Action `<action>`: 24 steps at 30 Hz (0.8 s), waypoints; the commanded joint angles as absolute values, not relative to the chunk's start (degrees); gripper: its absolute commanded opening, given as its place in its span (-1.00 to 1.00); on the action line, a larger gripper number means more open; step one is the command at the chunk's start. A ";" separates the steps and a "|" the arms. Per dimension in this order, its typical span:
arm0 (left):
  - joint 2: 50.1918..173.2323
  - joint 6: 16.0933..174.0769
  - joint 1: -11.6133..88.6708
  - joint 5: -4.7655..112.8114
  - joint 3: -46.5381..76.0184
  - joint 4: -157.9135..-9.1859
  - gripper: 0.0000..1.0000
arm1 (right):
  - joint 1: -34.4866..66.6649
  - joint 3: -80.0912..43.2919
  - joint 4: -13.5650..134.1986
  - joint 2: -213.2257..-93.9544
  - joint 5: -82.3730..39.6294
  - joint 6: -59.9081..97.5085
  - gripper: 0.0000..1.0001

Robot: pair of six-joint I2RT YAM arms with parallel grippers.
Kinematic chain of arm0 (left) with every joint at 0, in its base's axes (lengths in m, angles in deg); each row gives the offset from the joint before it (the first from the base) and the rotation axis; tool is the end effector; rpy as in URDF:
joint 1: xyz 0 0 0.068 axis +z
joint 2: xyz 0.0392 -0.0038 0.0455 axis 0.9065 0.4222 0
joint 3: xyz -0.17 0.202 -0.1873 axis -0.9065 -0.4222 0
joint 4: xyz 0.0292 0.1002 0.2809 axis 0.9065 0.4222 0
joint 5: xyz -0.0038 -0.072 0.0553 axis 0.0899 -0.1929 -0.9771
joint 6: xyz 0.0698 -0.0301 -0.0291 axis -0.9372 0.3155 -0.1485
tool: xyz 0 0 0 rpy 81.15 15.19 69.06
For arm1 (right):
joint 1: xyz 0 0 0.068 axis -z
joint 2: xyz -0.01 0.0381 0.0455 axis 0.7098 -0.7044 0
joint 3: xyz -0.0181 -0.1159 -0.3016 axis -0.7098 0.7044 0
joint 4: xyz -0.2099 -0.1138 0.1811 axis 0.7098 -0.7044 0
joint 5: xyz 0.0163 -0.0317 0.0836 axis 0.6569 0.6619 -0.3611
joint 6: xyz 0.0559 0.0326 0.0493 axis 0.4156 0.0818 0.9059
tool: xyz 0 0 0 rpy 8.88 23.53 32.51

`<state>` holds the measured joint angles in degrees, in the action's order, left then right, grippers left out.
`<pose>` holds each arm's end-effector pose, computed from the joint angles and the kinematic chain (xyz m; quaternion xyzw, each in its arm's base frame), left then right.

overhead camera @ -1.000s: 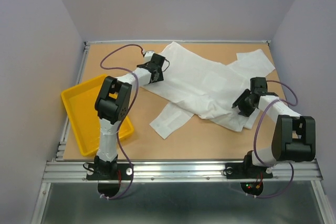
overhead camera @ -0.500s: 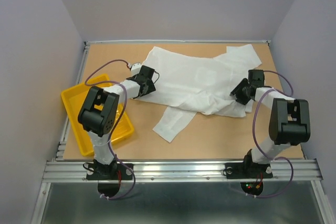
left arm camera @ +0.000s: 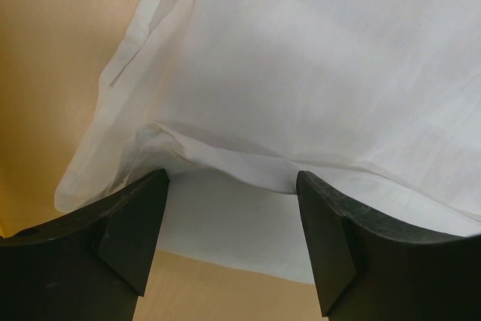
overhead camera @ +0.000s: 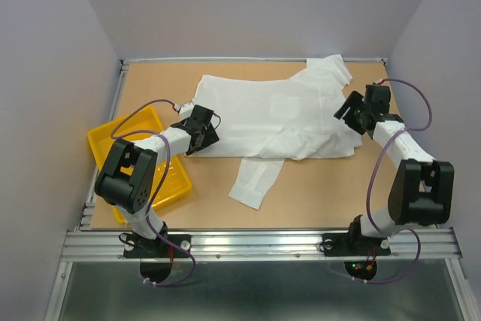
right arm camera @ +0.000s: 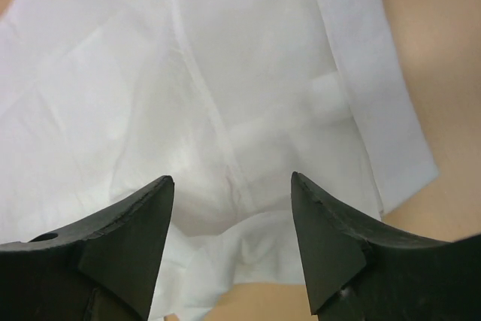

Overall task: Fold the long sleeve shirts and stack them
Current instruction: Fold the shirt

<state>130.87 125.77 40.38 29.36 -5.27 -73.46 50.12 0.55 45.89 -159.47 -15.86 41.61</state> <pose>0.3598 -0.1431 0.1715 -0.1904 0.9129 -0.0729 0.3537 0.3804 -0.0299 0.2345 0.2677 0.8852 0.0982 0.3677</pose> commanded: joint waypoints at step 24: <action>138.17 122.79 42.70 28.53 1.46 -71.69 0.65 | 63.66 25.32 52.47 -157.23 -12.76 52.94 -0.44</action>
